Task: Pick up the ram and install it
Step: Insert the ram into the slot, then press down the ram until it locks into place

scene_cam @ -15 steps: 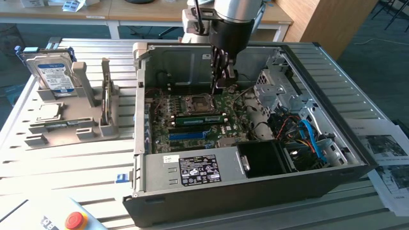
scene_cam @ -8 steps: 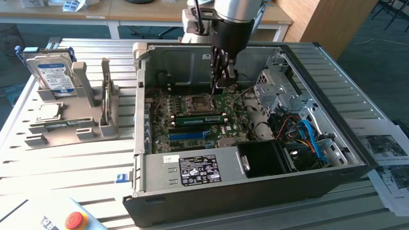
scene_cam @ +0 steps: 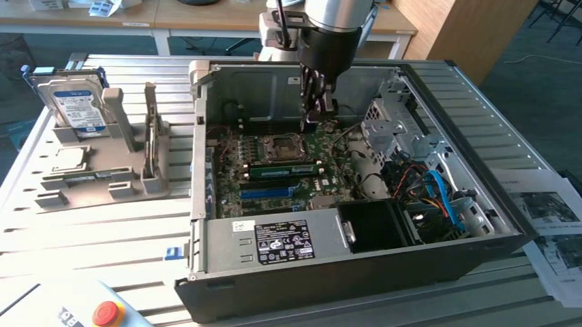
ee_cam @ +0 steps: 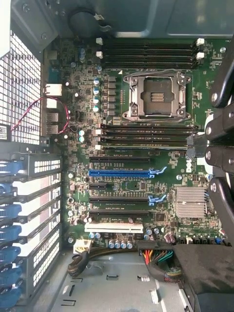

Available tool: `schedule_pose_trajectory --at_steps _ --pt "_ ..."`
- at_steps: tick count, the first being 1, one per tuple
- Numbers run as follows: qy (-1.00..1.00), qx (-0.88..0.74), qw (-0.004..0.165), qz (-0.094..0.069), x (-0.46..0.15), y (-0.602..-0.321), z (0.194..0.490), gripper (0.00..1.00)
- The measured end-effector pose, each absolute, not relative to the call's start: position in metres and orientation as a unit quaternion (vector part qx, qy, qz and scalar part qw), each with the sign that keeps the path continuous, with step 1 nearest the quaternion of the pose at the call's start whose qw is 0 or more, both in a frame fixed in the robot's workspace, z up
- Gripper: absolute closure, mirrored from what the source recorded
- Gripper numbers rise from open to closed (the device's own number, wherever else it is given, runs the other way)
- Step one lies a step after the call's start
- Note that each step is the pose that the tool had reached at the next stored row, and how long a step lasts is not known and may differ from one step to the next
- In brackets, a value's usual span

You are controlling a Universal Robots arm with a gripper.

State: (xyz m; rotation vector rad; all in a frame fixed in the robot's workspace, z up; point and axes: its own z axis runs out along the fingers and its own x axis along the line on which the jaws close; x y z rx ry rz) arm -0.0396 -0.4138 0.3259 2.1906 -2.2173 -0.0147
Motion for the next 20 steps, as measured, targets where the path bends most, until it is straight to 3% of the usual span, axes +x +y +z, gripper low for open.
schedule_pose_trajectory --at_steps 20 --pt "-0.711 0.703 0.012 -0.005 -0.0358 -0.4138 0.3259 0.9"
